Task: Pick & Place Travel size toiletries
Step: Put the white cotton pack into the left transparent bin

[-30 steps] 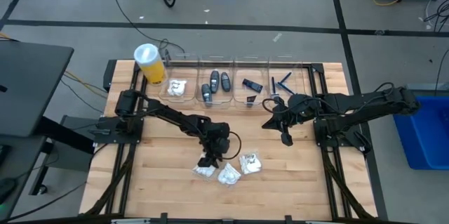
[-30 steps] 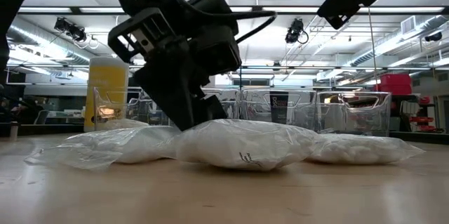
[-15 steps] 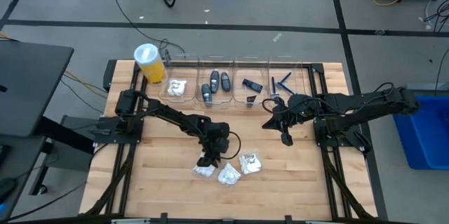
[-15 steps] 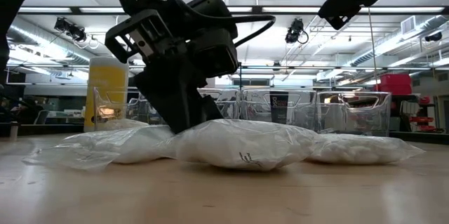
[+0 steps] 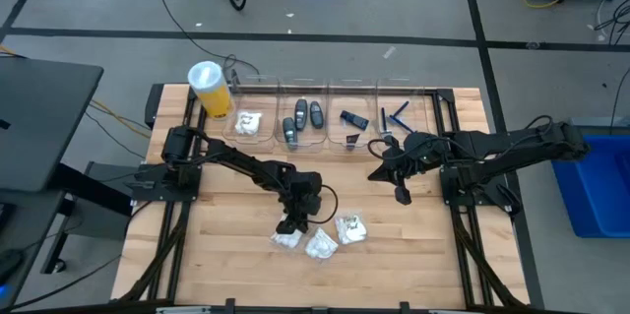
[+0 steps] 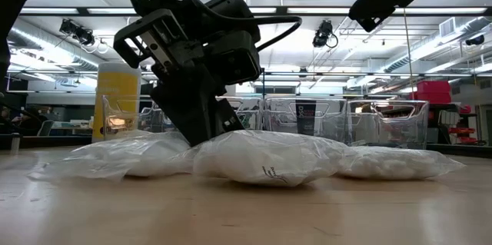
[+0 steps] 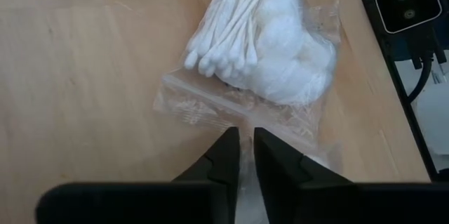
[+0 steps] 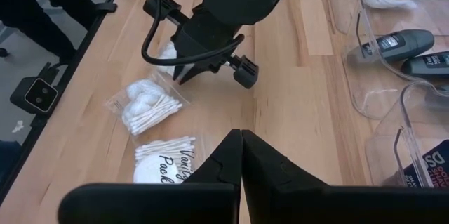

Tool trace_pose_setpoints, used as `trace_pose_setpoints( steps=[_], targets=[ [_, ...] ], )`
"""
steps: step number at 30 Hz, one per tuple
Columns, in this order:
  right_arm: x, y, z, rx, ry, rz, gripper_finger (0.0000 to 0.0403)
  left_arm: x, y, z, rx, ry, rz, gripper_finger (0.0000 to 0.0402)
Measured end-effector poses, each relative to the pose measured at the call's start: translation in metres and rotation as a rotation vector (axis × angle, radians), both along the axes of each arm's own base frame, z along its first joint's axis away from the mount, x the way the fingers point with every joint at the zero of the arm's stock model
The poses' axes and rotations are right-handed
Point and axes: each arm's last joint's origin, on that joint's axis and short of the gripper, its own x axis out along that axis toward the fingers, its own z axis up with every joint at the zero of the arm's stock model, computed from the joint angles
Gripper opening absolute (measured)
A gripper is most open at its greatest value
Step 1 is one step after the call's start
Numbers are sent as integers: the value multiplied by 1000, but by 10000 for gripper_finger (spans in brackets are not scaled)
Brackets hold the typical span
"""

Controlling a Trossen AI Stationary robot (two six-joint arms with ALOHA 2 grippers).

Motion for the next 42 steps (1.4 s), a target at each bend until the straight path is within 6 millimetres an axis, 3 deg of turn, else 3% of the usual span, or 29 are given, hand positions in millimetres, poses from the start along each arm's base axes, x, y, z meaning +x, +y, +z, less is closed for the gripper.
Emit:
trace_pose_setpoints(
  steps=[11, 42],
  targets=[
    [0, 0, 0, 0, 0, 0, 8, 0, 0, 0, 1, 1, 2, 6],
    [0, 0, 0, 0, 0, 0, 9, -1, 0, 2, -71, 31, -7, 6]
  ],
)
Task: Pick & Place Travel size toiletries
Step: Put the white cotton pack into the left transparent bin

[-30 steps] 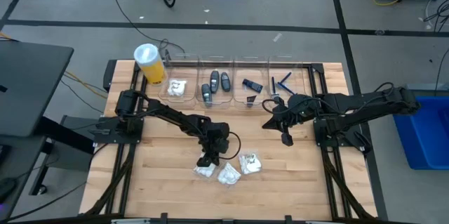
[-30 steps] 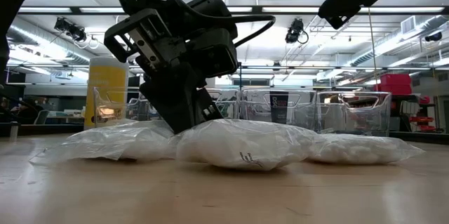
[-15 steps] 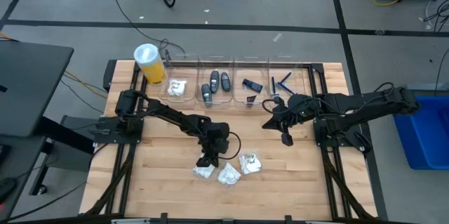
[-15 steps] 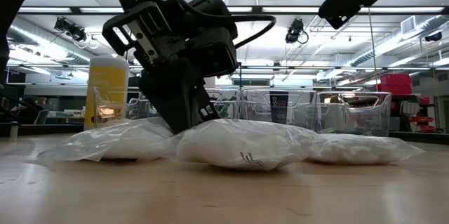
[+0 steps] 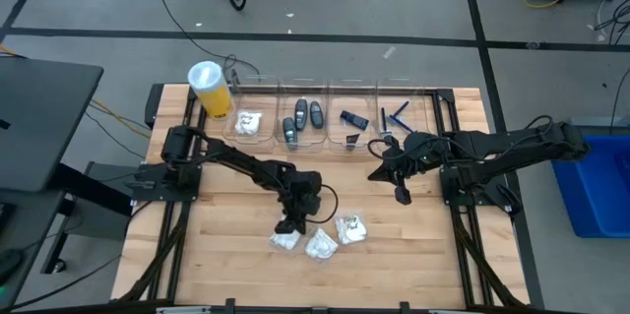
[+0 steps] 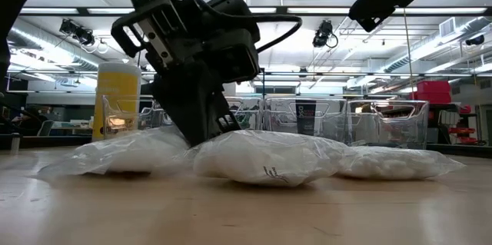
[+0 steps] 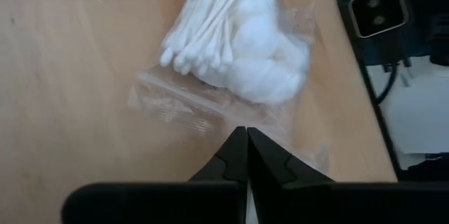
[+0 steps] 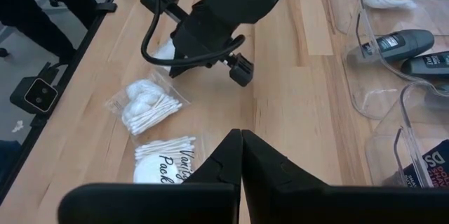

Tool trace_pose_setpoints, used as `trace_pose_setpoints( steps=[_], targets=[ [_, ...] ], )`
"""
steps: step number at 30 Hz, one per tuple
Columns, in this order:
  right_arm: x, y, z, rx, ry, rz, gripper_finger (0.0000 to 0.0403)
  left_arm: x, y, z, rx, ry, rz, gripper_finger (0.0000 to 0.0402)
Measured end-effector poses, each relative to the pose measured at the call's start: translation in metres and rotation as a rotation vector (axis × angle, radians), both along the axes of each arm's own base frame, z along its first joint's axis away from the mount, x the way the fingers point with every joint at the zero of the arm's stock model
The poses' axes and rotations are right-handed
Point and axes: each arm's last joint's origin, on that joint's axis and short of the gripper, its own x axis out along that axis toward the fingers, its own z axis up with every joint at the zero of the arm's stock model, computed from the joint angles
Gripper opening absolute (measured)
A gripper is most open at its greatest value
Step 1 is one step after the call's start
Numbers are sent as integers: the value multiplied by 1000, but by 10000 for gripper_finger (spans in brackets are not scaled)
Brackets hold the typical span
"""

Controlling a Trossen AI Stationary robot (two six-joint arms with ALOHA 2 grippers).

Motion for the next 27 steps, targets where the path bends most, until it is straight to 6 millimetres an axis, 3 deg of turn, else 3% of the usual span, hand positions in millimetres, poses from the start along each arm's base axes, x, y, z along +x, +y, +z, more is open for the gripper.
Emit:
trace_pose_setpoints(
  steps=[12, 27],
  targets=[
    [0, 0, 0, 0, 0, 0, 8, -12, 6, 37, 6, -38, -20, 6],
    [0, 0, 0, 0, 0, 0, 9, -13, 18, 53, 18, -80, 12, 4]
  ],
)
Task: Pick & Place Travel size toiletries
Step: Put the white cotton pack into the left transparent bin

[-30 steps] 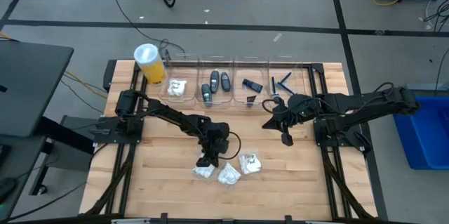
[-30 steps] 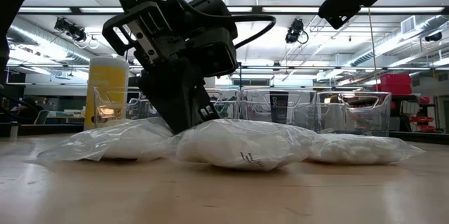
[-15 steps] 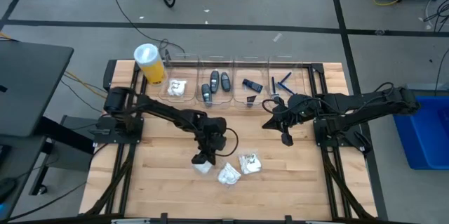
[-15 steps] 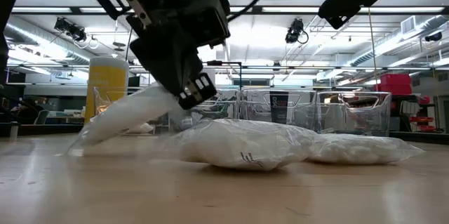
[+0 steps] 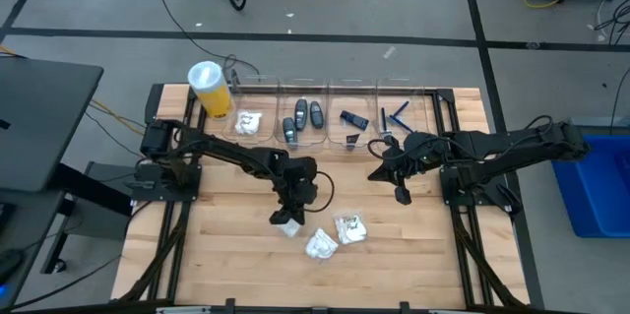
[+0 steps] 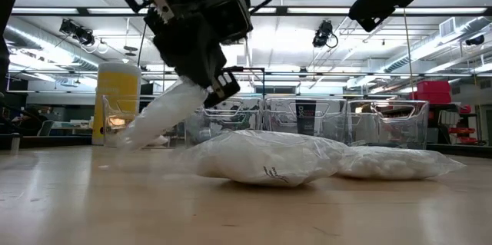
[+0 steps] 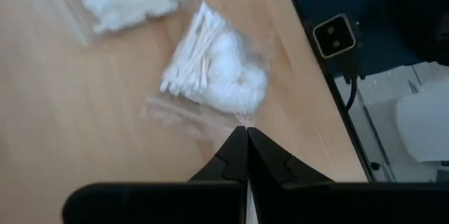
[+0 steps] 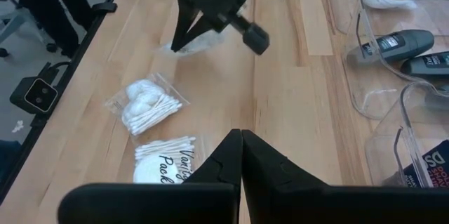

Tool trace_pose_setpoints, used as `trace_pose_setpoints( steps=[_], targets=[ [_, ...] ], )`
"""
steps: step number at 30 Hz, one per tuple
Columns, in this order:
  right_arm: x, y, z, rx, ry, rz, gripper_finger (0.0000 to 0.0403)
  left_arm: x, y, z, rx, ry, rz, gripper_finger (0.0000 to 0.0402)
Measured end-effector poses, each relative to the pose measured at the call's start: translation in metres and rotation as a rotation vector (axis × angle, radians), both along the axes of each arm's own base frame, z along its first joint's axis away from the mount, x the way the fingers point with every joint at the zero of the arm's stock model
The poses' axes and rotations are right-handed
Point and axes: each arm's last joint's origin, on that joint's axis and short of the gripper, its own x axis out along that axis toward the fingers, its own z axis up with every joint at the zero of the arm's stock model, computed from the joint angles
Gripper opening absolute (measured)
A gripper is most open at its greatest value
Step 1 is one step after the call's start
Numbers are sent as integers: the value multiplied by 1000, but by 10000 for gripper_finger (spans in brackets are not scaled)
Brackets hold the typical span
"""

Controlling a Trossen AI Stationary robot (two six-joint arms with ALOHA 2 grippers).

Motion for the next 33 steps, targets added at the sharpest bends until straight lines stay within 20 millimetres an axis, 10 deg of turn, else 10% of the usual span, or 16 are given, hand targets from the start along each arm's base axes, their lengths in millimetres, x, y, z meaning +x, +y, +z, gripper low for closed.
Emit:
trace_pose_setpoints(
  steps=[21, 33],
  targets=[
    [0, 0, 0, 0, 0, 0, 8, -35, 72, 103, 193, -325, 307, 8],
    [0, 0, 0, 0, -1, 0, 8, -57, 109, 128, 257, -401, 451, 4]
  ],
)
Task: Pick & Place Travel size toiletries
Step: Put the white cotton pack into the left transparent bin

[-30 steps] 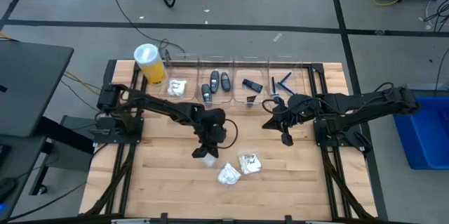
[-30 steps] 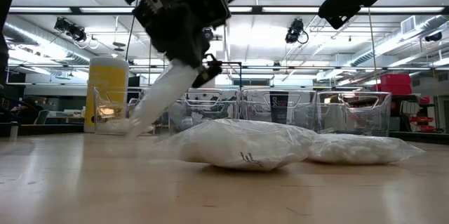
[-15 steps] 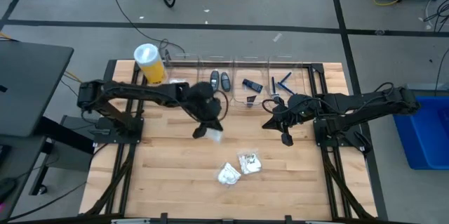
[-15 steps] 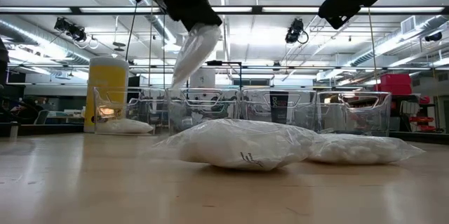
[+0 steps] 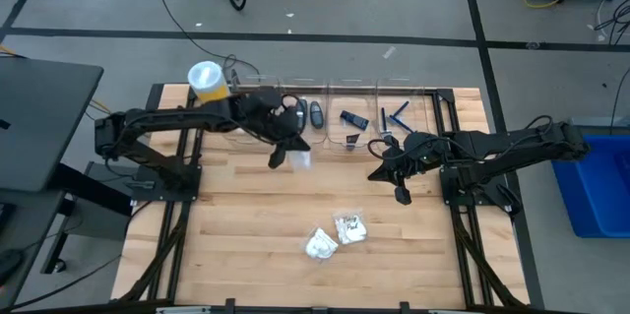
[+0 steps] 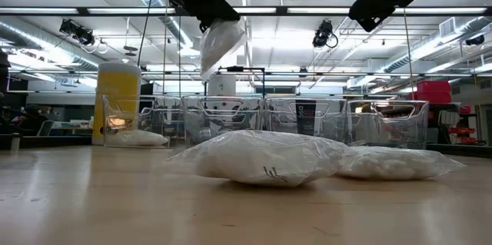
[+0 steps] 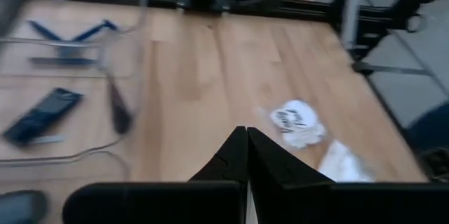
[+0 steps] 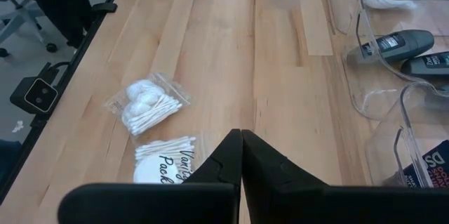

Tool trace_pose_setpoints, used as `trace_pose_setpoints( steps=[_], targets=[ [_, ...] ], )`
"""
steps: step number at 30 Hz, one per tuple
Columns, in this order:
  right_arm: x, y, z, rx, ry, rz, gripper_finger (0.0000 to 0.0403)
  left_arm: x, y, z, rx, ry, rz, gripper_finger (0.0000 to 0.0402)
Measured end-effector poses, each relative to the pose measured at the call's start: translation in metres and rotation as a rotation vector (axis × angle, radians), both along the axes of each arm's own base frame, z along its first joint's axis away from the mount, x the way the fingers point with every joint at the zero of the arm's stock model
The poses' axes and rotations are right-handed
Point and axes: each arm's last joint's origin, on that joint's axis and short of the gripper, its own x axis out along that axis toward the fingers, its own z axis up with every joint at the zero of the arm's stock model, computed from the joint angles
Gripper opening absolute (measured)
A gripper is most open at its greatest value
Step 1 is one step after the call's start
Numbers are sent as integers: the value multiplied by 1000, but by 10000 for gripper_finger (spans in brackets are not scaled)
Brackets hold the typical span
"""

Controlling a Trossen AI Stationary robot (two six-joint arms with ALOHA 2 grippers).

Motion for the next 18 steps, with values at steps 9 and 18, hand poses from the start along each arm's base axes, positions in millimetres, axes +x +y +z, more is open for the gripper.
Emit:
trace_pose_setpoints(
  steps=[9, 18],
  targets=[
    [0, 0, 0, 0, 0, 0, 8, -8, 29, -1, 112, 21, 193, 4],
    [0, 0, 0, 0, 0, 0, 8, -24, 66, -1, 111, 33, 337, 5]
  ],
)
